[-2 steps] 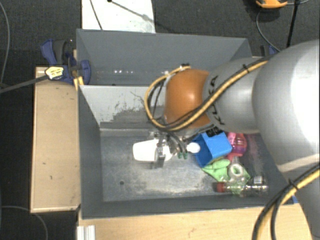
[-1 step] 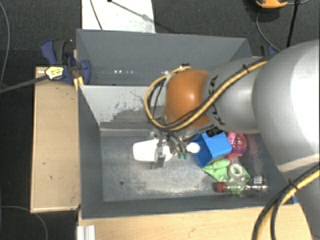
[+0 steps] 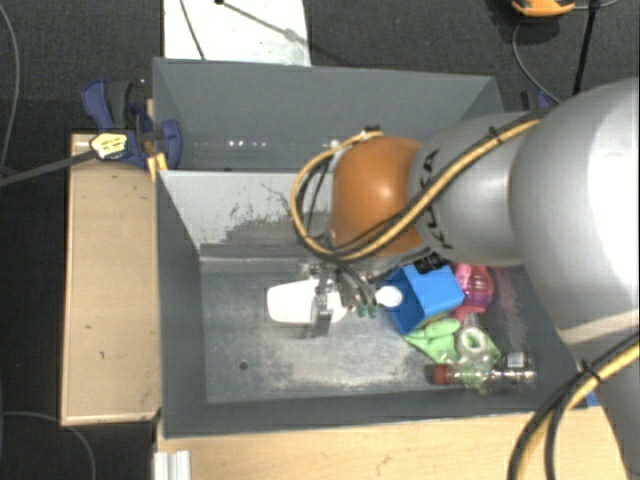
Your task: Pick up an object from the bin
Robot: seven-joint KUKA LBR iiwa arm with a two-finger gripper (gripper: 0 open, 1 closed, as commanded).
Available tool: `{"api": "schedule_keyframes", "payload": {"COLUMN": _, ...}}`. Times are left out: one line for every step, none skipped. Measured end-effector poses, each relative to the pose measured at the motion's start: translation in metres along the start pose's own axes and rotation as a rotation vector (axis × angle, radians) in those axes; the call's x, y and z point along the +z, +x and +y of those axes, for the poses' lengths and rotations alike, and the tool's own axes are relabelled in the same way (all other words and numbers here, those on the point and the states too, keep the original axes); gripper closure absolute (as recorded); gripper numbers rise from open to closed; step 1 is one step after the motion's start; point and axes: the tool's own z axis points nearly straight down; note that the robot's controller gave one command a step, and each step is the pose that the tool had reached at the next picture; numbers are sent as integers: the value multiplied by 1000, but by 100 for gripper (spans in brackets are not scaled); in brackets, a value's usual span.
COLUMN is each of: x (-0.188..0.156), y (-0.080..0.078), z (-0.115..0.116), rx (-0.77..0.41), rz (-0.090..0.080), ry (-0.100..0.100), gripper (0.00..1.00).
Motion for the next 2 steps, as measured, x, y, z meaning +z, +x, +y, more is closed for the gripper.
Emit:
{"api": "schedule_keyframes", "payload": {"x": -17, "y": 0, "z": 0, "rx": 1, "rz": 0, "ry": 0, "gripper": 100}}
{"api": "schedule_keyframes", "payload": {"x": -29, "y": -2, "z": 0, "rx": 2, "rz": -6, "ry": -1, "gripper": 100}}
